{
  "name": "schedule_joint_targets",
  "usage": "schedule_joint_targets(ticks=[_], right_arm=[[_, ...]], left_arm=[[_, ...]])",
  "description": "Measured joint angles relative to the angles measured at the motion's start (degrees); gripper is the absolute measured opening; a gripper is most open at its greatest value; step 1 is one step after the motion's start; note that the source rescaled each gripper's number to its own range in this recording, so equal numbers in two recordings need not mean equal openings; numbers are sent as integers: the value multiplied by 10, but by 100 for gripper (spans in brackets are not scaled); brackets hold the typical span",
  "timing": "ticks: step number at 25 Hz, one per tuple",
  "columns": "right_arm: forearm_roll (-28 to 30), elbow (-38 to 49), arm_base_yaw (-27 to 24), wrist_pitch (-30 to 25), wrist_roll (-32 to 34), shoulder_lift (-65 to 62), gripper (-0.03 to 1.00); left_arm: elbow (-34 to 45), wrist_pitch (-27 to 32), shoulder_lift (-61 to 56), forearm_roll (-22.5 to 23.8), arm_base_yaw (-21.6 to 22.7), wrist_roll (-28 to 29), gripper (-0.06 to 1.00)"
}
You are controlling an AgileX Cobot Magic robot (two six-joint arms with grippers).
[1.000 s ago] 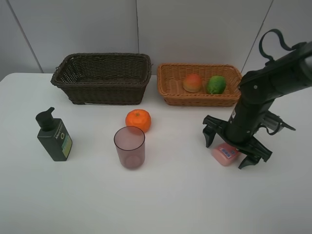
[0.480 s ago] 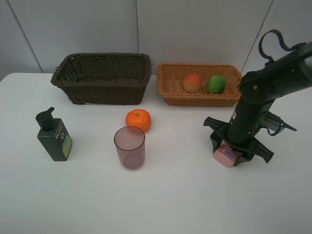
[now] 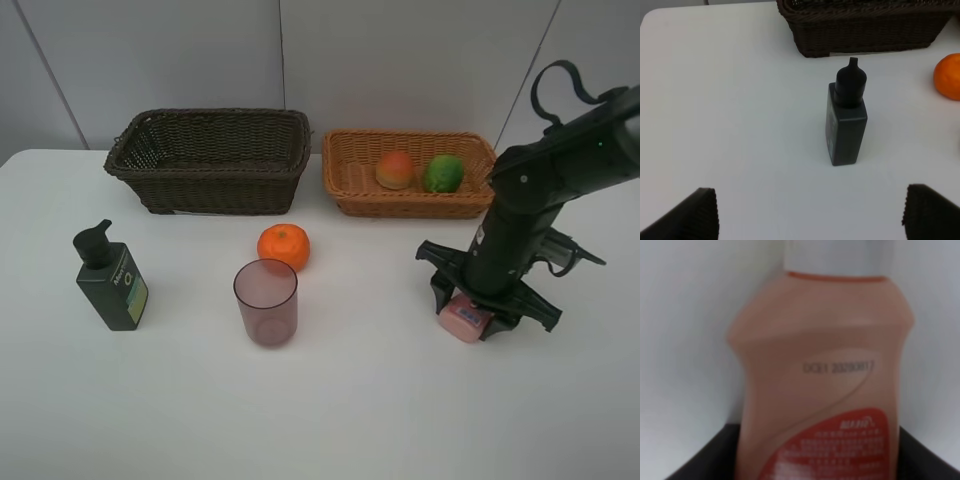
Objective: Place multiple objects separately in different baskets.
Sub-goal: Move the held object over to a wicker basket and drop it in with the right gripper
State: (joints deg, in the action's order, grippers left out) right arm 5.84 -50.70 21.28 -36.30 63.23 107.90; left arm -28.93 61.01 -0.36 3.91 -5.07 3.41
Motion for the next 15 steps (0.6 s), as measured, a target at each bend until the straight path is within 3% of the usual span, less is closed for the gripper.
schedule_joint_targets(ticks=[6, 11, 15], right_arm=[[-16, -47, 1, -45, -218, -55, 1], [-18, -112, 25, -129, -431, -77, 1], [-22, -198, 57, -201, -532, -66, 1]], left_arm=[[0, 0, 0, 0, 0, 0, 96], [0, 0, 0, 0, 0, 0, 96], [0, 0, 0, 0, 0, 0, 96]])
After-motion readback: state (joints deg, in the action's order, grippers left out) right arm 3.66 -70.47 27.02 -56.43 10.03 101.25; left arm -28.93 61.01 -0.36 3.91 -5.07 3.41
